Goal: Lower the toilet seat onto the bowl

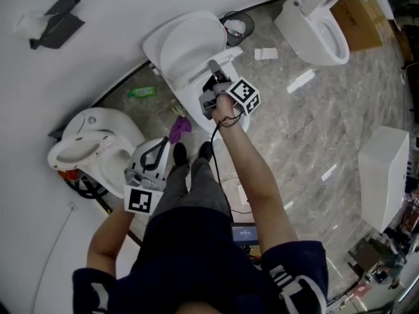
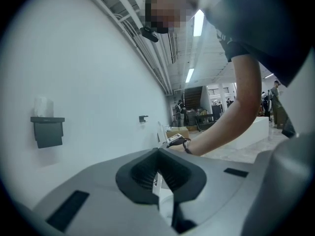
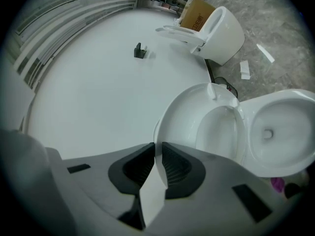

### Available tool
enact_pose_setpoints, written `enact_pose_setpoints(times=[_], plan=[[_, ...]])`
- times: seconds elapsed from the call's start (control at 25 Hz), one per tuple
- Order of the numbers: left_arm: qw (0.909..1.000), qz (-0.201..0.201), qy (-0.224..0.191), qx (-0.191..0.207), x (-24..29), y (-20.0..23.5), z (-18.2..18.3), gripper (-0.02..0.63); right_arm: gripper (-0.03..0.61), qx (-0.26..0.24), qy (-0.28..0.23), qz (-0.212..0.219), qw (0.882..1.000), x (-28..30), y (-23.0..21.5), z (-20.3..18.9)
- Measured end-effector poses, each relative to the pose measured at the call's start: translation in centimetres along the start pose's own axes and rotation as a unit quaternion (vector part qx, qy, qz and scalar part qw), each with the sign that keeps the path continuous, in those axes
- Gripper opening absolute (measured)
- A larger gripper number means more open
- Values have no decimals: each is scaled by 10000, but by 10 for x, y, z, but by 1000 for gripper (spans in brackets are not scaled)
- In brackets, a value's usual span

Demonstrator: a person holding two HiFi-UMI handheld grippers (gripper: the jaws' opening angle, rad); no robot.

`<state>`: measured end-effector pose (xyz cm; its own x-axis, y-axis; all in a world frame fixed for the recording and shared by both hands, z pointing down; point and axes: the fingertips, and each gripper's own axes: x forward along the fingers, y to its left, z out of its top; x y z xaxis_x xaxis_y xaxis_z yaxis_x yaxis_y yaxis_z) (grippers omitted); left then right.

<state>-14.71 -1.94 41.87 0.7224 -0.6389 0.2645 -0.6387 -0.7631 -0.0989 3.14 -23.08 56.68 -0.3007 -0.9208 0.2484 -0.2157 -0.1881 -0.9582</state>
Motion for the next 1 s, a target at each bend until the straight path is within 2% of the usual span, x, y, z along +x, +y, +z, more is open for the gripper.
enact_pose_setpoints(times=[0.4, 0.56, 0.68, 1.0], plan=[[9999, -136, -8, 24, 6, -13, -3, 25, 63, 7, -60, 105, 9999, -41, -15, 3], [9996, -232, 49, 174, 8, -20, -4, 25, 63, 143, -64, 138, 9998, -53, -21, 4], [9996, -236, 83, 137, 8, -21, -8, 25, 63, 303, -76, 117, 9994, -59, -27, 4], [9988, -283, 69, 400, 5, -22, -8, 25, 63, 242, -90, -14, 9997, -79, -36, 5]])
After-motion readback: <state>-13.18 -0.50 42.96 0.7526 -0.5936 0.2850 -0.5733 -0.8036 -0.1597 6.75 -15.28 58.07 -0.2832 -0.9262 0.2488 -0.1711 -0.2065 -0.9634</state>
